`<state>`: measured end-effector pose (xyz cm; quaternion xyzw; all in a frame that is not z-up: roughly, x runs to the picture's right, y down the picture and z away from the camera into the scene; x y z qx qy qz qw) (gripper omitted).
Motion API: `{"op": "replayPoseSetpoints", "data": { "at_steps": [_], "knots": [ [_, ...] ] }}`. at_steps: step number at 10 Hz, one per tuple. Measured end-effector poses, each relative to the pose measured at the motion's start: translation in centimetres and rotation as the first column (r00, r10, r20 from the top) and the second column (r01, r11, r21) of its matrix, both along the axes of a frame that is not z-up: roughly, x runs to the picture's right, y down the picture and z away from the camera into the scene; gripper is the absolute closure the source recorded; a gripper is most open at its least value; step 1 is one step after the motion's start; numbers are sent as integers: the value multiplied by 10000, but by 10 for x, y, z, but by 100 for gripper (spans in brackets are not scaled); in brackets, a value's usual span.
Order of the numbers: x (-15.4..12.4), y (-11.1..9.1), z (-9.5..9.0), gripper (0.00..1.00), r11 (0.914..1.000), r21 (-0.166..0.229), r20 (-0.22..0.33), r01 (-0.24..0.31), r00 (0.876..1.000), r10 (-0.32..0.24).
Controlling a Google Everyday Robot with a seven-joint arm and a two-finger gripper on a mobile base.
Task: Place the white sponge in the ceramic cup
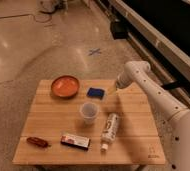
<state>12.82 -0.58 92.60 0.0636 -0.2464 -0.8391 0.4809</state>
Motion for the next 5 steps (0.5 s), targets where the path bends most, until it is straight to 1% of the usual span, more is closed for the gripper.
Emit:
{"op": "replayPoseSetpoints", "data": {
  "at_steps": [1, 3, 4, 5],
  "knots": [
    [-10, 2, 8, 20, 9984, 265, 359, 503, 9980, -513],
    [-22, 7, 19, 20, 9932, 495, 831, 1052, 9906, -1091],
    [-32, 11, 27, 20, 9879, 611, 1149, 1424, 9822, -1487],
    [-40, 14, 36, 20, 9832, 636, 1378, 1708, 9743, -1782]
  ]
}}
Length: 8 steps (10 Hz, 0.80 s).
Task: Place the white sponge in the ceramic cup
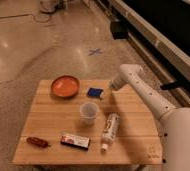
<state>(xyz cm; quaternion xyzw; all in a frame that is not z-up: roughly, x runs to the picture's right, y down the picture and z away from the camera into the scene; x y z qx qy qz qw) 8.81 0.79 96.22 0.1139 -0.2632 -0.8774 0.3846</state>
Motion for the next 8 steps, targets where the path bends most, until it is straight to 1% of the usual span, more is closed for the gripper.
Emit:
{"op": "replayPoseSetpoints", "data": {
  "at_steps": [3, 7, 8],
  "knots": [
    [-15, 3, 18, 20, 9985, -146, 419, 520, 9978, -514],
    [-36, 6, 34, 20, 9947, -422, 820, 943, 9925, -906],
    [-38, 6, 35, 23, 9941, -462, 859, 978, 9919, -936]
  ]
}}
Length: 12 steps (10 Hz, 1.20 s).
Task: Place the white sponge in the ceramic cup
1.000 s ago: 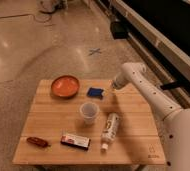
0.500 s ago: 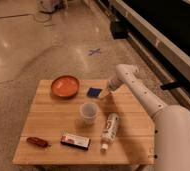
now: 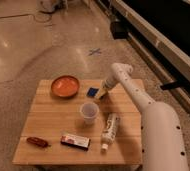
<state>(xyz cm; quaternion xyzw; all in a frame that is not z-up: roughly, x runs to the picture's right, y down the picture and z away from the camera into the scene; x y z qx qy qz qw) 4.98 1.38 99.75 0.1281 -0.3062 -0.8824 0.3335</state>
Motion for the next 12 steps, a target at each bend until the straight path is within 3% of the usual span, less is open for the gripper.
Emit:
{"op": "replayPoseSetpoints", "data": {
  "at_steps": [5, 8, 10, 12],
  "knots": [
    [-5, 1, 9, 76, 9998, -137, 26, 169, 9999, -169],
    [6, -2, 7, 99, 9997, -166, -249, 154, 9996, -158],
    [21, -12, -3, 100, 10000, -58, -523, 58, 9986, -61],
    [33, -25, -25, 100, 9999, 63, -797, 85, 9968, -79]
  ]
}}
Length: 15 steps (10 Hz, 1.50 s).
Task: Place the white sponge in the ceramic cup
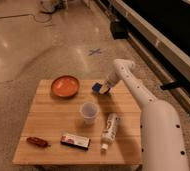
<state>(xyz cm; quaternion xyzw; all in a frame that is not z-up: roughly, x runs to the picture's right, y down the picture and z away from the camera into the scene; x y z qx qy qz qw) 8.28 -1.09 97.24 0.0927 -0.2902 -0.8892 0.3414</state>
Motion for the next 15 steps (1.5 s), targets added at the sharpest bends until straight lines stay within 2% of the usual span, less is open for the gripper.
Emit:
{"op": "replayPoseSetpoints", "data": {
  "at_steps": [4, 8, 11, 13, 15],
  "knots": [
    [21, -5, -58, 100, 10000, -23, -228, -9, 9997, 9],
    [13, 8, -124, 100, 9995, -302, 151, 39, 9999, -34],
    [-19, 41, -180, 100, 9951, -969, 916, 172, 9958, -83],
    [-40, 65, -205, 100, 9897, -1381, 1324, 365, 9910, -181],
    [-53, 79, -215, 100, 9864, -1544, 1487, 556, 9884, -325]
  ]
}}
